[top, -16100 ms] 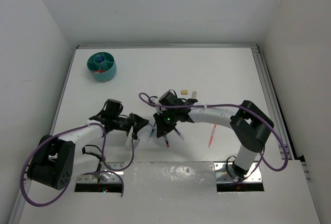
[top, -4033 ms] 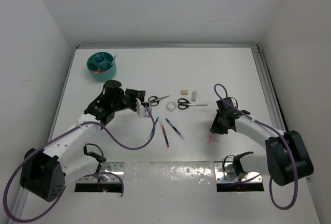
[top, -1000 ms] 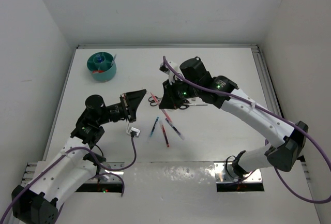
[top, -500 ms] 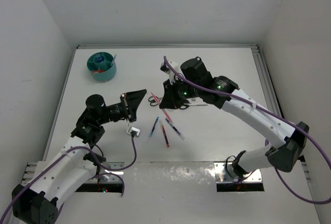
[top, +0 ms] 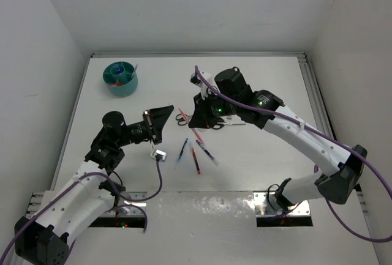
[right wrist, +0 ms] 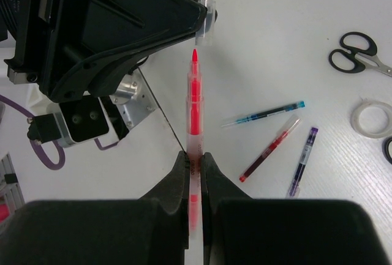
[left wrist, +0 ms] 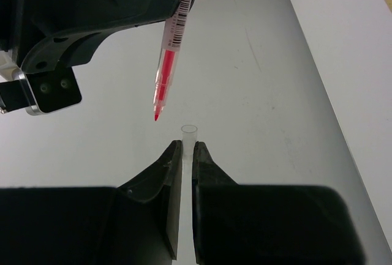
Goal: Sort the stationery into containers
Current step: Close the pen cap on the pen.
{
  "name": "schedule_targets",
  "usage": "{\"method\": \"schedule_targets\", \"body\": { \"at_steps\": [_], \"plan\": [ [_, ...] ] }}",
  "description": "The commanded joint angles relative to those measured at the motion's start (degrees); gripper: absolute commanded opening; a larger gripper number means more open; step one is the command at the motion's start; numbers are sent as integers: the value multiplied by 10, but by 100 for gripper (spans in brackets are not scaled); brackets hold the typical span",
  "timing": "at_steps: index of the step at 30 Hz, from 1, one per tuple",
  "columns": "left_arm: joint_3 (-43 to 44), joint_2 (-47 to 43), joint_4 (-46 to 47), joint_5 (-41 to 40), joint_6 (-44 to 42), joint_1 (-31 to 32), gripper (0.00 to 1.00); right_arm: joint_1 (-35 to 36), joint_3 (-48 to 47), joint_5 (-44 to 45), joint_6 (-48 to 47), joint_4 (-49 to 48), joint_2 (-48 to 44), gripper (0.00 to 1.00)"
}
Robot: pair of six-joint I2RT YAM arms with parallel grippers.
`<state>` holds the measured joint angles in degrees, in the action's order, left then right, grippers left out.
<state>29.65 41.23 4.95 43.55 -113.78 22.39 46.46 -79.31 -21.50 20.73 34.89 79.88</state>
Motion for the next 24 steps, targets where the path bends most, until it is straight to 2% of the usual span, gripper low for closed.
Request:
{"method": "schedule_targets", "body": {
  "at_steps": [1,24],
  "plan": [
    [10,4,21,3,-80,-3,0,-2,0,-8,1,-23,-7,0],
    [40,24,61,7,-54,5,0,6,-1,-14,2,-28,8,0]
  ]
}}
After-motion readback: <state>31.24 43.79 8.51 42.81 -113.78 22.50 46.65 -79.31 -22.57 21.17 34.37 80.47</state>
